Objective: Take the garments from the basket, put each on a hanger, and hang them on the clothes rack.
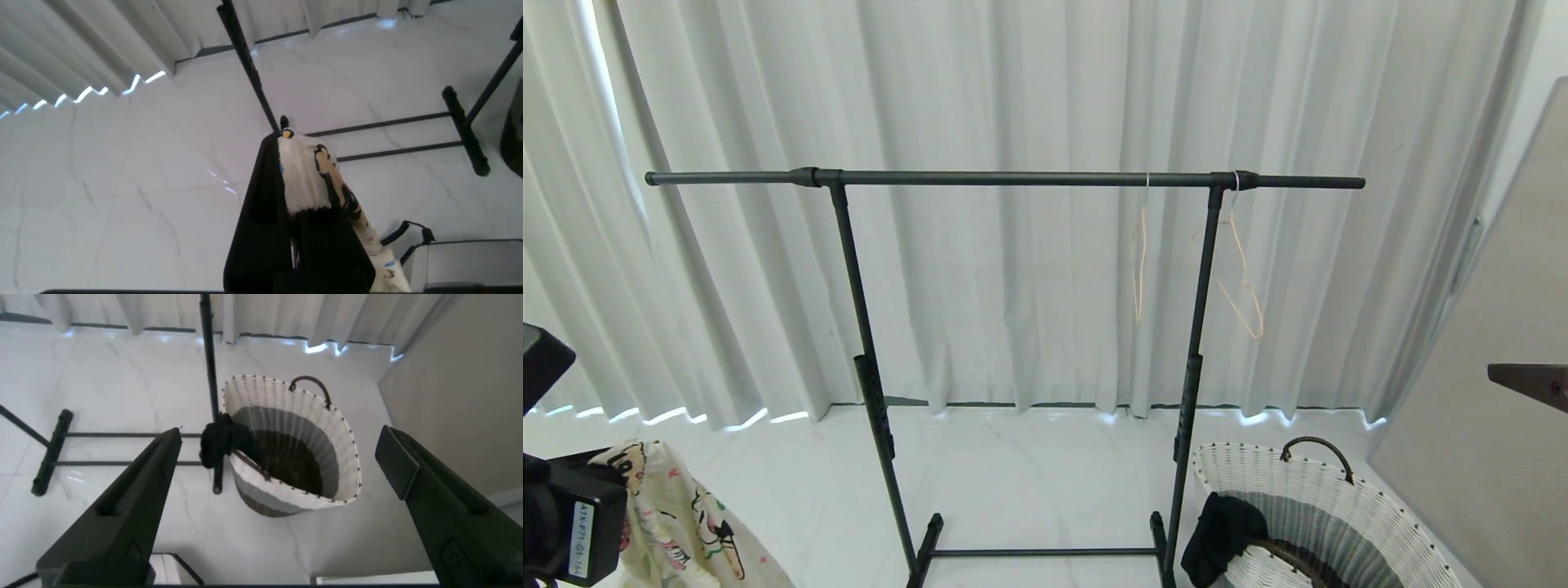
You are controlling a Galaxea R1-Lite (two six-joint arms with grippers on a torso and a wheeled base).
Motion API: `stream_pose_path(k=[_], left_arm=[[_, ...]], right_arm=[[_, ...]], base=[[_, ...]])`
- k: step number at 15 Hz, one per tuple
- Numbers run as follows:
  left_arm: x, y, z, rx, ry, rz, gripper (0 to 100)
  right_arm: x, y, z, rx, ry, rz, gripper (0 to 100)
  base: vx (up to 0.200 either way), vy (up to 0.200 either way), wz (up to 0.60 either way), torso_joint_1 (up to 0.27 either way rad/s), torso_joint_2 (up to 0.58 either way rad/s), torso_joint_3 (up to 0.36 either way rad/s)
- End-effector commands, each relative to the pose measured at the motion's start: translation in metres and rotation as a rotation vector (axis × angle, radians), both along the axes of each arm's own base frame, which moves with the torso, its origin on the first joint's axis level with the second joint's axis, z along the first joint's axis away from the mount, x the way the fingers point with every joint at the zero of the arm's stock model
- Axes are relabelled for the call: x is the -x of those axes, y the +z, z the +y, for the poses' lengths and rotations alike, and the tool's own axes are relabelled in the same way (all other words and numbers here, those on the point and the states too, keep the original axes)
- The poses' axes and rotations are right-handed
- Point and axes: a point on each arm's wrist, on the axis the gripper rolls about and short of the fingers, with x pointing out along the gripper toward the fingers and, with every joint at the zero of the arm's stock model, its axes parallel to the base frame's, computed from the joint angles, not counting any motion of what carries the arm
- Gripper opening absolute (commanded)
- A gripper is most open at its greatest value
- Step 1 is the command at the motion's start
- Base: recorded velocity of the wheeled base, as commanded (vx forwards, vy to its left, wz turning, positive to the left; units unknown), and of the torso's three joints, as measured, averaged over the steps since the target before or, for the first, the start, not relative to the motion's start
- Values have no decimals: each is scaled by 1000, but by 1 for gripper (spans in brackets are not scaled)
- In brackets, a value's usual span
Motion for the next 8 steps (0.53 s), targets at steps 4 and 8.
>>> stream_pose_path(k=[4, 8], left_arm=[[5, 6, 1, 2, -3, -40, 0], [3, 12, 0, 4, -9, -55, 0]], right_arm=[[-12, 3, 4, 4, -4, 6, 100], [-15, 6, 6, 3, -7, 0, 100]], base=[[0, 0, 0, 233, -511, -284], [0, 0, 0, 251, -538, -292]])
